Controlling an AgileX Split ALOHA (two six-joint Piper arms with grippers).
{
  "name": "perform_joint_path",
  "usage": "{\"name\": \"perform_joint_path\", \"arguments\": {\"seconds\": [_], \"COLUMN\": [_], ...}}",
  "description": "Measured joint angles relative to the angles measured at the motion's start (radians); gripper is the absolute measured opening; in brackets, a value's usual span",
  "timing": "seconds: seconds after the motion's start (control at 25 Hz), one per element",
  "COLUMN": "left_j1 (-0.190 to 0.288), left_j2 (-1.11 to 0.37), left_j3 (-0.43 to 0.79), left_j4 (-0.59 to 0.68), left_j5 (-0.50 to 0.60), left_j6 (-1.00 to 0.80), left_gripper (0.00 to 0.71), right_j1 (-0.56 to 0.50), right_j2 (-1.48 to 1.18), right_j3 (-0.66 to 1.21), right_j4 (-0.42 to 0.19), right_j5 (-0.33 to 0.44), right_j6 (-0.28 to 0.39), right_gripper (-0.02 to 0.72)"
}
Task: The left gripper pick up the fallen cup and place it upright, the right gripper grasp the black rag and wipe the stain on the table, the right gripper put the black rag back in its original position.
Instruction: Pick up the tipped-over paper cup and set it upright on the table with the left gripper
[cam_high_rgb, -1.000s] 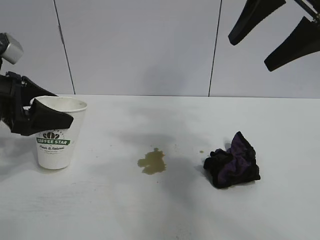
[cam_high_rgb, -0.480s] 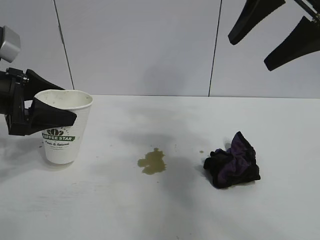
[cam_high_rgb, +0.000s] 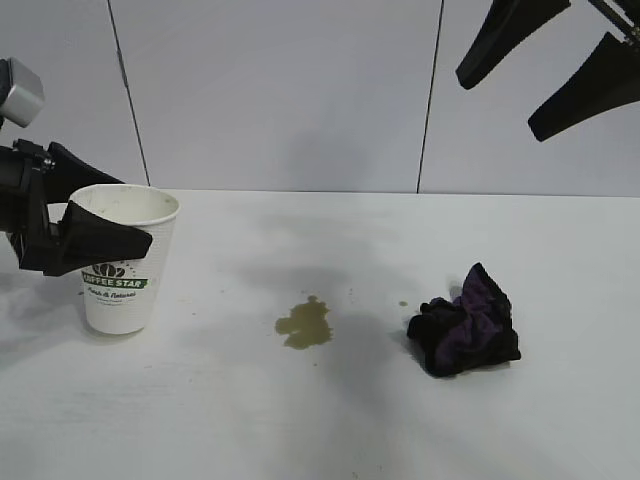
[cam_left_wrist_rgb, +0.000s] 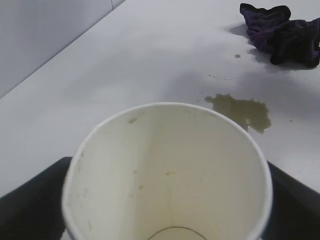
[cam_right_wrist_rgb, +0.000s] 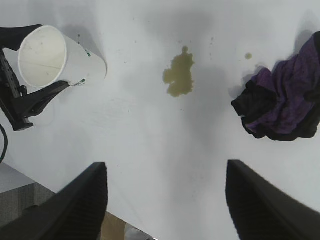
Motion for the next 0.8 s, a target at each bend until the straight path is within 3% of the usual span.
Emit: {"name": "perform_joint_path", "arguments": {"seconds": [0.24,0.8], "left_j1": [0.0,0.0], "left_j2": [0.0,0.0], "left_j3": [0.0,0.0], "left_j4": [0.0,0.0], "left_j5": [-0.046,-0.015], "left_j6": [-0.087,-0.095], "left_gripper": [0.638,0.693], "right_j1": [0.0,0.0], "right_j2": [0.0,0.0], "right_j3": [0.0,0.0], "right_j4": [0.0,0.0], "right_j5": [-0.001,-0.024], "right_j6": [0.0,0.0], "right_gripper": [0.462,0.462]}}
